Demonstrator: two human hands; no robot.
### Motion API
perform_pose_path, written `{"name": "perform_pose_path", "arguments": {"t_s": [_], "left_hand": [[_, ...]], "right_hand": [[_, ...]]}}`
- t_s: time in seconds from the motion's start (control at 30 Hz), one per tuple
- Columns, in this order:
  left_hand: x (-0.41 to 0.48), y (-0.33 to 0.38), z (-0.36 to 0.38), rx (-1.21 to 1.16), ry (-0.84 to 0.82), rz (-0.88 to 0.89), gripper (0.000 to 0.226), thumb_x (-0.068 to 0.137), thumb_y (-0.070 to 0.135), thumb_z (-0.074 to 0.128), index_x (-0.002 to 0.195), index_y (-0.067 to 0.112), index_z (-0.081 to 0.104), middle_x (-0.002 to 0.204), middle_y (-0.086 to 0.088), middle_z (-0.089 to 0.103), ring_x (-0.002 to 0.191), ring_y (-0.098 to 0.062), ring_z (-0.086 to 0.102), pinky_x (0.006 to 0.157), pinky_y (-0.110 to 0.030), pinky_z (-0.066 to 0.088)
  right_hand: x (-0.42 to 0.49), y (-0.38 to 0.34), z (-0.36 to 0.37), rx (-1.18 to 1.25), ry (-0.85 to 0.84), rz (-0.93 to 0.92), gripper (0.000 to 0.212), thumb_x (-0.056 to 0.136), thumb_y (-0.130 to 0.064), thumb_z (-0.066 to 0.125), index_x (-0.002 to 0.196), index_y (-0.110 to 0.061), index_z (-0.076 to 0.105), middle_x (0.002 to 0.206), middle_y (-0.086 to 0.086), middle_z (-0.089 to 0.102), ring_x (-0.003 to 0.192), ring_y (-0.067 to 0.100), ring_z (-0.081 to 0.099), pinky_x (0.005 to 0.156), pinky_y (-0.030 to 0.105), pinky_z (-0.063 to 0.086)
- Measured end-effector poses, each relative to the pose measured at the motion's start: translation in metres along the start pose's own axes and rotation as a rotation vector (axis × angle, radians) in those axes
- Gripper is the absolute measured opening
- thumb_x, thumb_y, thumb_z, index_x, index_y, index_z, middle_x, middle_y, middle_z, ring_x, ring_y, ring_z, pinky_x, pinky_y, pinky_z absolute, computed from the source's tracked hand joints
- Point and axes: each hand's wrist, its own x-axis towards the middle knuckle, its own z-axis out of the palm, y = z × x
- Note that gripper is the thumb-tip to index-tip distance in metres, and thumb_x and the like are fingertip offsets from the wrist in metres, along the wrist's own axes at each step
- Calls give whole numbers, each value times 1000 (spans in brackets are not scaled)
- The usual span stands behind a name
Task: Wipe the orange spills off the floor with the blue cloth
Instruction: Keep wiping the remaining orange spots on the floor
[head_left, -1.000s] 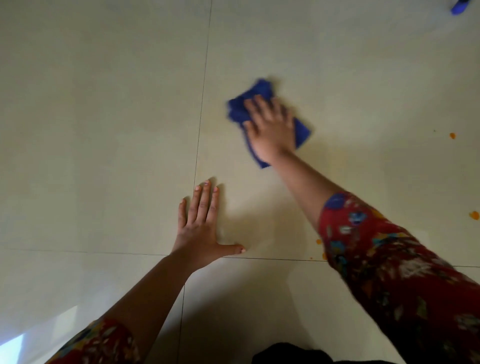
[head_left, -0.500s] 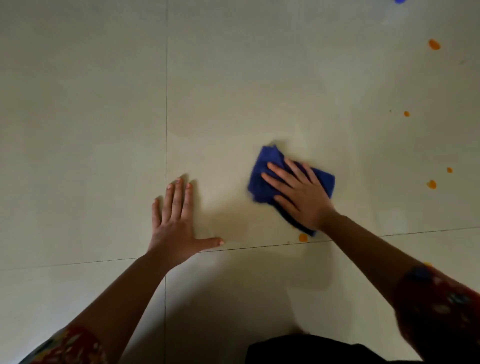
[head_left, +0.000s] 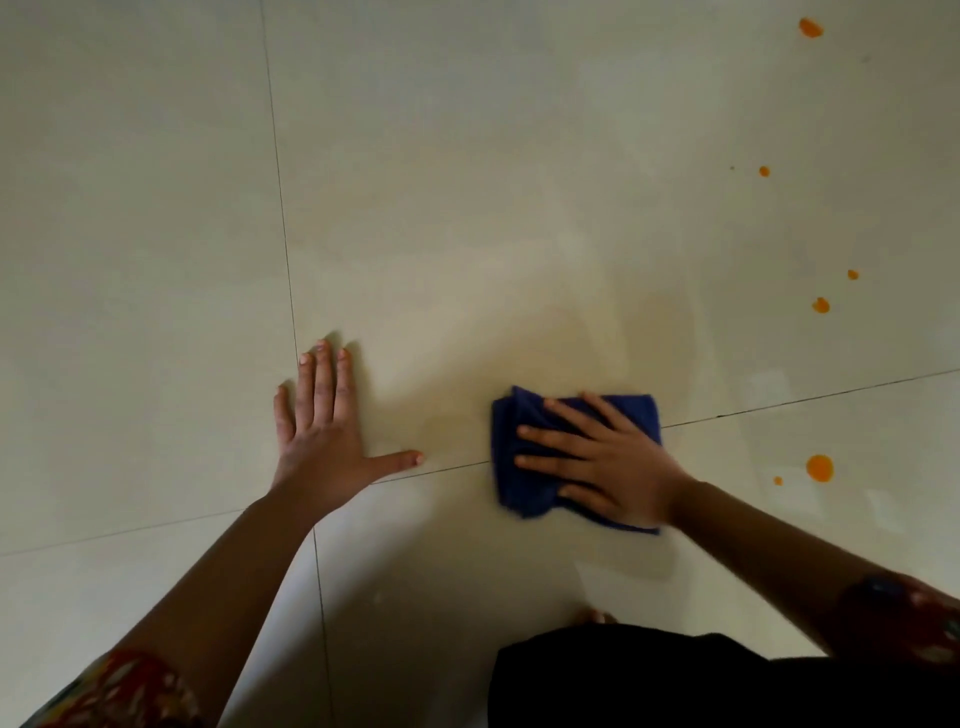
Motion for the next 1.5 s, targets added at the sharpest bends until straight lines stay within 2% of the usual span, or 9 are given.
{"name": "perform_pose_path", "arguments": {"t_s": [0.23,0.47,0.7,0.93,1.07,1.17,1.37,1.43,1.5], "left_hand": [[-1,2,-2,-54,13,-7,146,42,100,33,152,17,-16,158,1,-27,143,-13,-29,118,-45,-11],[-8,22,-8,-165,-1,54,136,54,83,65,154,24,-5,158,9,-26,143,-12,-28,116,-42,-16],[-25,48,15,-171,-40,194,132,54,90,40,151,23,-19,154,7,-34,139,-9,-36,117,-42,-15],[-25,49,19,-98,-75,250,132,53,93,33,149,22,-24,152,7,-38,139,-11,-37,118,-44,-13],[-24,47,21,-78,-77,254,132,54,93,32,150,21,-23,153,6,-37,139,-12,-38,117,-44,-16],[-24,47,21,-98,-78,270,130,56,91,37,150,23,-21,153,7,-36,139,-11,-37,117,-43,-16],[-19,25,10,-100,37,220,94,84,69,42,155,24,-3,158,12,-21,144,-9,-25,119,-42,-11],[-17,14,6,-96,71,200,82,92,60,40,155,24,2,160,11,-14,146,-9,-19,120,-41,-8],[-21,5,5,-120,111,196,73,94,55,34,155,24,9,162,11,-5,148,-8,-11,121,-38,-3]], "right_hand": [[49,70,-27,8,166,649,55,99,-49,20,152,-39,14,162,-6,17,149,30,13,115,57,16],[-2,-25,3,-11,-11,-166,50,100,-50,34,149,-42,27,159,-13,22,150,26,6,118,53,8],[29,46,-18,50,186,633,54,99,-49,23,152,-42,14,162,-11,14,150,28,6,115,59,13],[-37,-22,11,17,39,86,55,99,-48,32,152,-42,17,161,-14,16,150,27,7,118,53,5],[-62,45,1,31,120,587,54,100,-52,15,152,-45,5,161,-10,12,150,28,8,115,58,15],[-3,38,-12,80,212,838,56,97,-51,21,152,-38,17,161,-5,18,149,33,9,115,59,14],[-6,-54,10,36,21,-19,52,100,-42,38,151,-34,28,161,-10,19,151,25,5,120,48,2],[-23,-25,9,56,45,-87,49,102,-40,34,150,-32,30,160,-7,22,150,21,8,121,43,5],[-22,13,6,87,94,106,50,103,-38,27,150,-25,28,159,0,24,149,23,13,121,44,11]]}}
